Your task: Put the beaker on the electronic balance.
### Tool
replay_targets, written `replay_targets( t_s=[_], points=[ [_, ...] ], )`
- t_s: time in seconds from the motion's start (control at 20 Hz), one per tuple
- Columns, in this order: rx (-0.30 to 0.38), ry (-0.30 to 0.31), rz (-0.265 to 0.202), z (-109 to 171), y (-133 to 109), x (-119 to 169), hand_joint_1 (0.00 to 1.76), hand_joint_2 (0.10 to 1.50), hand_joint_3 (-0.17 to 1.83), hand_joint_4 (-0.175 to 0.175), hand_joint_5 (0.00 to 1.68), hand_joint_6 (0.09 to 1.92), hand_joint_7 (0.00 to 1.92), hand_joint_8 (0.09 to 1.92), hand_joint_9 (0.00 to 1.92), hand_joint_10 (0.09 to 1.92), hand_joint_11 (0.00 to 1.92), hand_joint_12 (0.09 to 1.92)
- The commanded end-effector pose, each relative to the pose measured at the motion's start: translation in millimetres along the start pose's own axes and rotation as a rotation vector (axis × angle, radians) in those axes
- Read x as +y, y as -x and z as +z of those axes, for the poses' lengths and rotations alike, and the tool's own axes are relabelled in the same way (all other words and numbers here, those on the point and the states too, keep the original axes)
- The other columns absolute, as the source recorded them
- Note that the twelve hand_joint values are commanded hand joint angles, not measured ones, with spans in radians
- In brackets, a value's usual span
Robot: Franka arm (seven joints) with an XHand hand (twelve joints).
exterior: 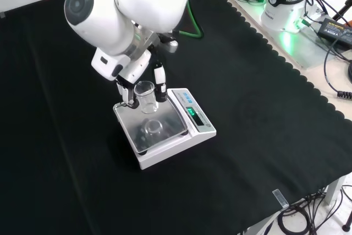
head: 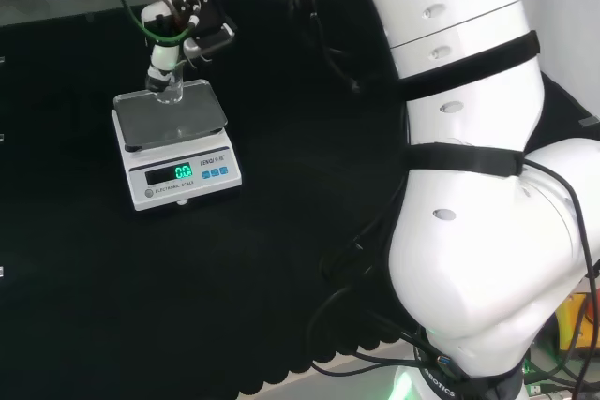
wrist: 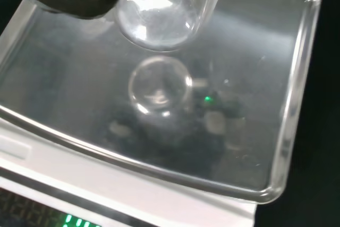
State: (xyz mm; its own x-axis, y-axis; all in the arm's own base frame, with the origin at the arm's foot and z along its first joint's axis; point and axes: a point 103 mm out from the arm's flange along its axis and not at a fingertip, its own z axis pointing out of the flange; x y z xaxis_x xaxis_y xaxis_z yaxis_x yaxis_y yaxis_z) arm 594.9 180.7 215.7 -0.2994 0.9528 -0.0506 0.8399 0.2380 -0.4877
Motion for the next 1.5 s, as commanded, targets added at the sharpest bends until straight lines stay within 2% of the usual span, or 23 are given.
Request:
replay_targets(
  t_s=[0.05, 0.2, 0.45, 0.7, 0.75, 0.85, 1.0, 1.05, 1.1, 1.2, 1.25, 1.3, 1.4, 1.5],
  points=[
    [-0.007, -0.024, 0.005, 2, -20, 1, 1.1, 1.02, 0.06, 0.052, 1.12, 0.8, 1.28, 0.71, 1.74, 0.09, 1.74, 0.48],
    [-0.019, -0.025, 0.017, 13, -13, -1, 1.1, 1.02, 0.06, 0.053, 1.12, 0.8, 1.28, 0.71, 1.74, 0.09, 1.74, 0.48],
    [-0.039, -0.029, -0.011, 30, -16, 5, 1.1, 1.02, 0.06, 0.054, 1.12, 0.8, 1.28, 0.71, 1.74, 0.09, 1.75, 0.48],
    [-0.022, -0.035, -0.038, 42, -5, 10, 1.1, 1.02, 0.06, 0.055, 1.12, 0.8, 1.28, 0.71, 1.74, 0.09, 1.75, 0.48],
    [-0.055, -0.041, -0.031, 35, -27, 12, 1.1, 1.02, 0.06, 0.055, 1.12, 0.8, 1.28, 0.71, 1.74, 0.09, 1.75, 0.48],
    [-0.05, -0.034, -0.017, 32, -37, 13, 1.1, 1.02, 0.06, 0.056, 1.12, 0.8, 1.28, 0.71, 1.74, 0.09, 1.75, 0.48],
    [-0.044, -0.035, -0.013, 35, -33, 14, 1.09, 1.02, 0.06, 0.056, 1.12, 0.8, 1.28, 0.71, 1.75, 0.09, 1.75, 0.48],
    [-0.045, -0.051, 0.027, 37, -28, 14, 1.09, 1.02, 0.06, 0.056, 1.12, 0.8, 1.28, 0.71, 1.75, 0.09, 1.75, 0.48],
    [-0.049, -0.055, 0.031, 39, -22, 15, 1.09, 1.02, 0.06, 0.056, 1.12, 0.8, 1.28, 0.71, 1.75, 0.09, 1.75, 0.48],
    [-0.048, -0.049, 0.018, 45, -12, 16, 1.09, 1.02, 0.06, 0.056, 1.12, 0.8, 1.28, 0.71, 1.75, 0.09, 1.75, 0.48],
    [-0.081, -0.048, 0.004, 40, -27, 19, 1.09, 1.02, 0.06, 0.056, 1.12, 0.8, 1.28, 0.71, 1.75, 0.09, 1.75, 0.48],
    [-0.081, -0.045, 0.004, 39, -32, 20, 1.09, 1.02, 0.06, 0.057, 1.12, 0.8, 1.28, 0.71, 1.75, 0.09, 1.75, 0.48],
    [-0.078, -0.049, 0.004, 42, -26, 21, 1.09, 1.02, 0.06, 0.057, 1.12, 0.8, 1.28, 0.72, 1.75, 0.09, 1.75, 0.48],
    [-0.08, -0.053, 0.004, 46, -14, 21, 1.09, 1.02, 0.06, 0.073, 1.11, 0.8, 1.28, 0.72, 1.75, 0.09, 1.74, 0.48]
  ],
)
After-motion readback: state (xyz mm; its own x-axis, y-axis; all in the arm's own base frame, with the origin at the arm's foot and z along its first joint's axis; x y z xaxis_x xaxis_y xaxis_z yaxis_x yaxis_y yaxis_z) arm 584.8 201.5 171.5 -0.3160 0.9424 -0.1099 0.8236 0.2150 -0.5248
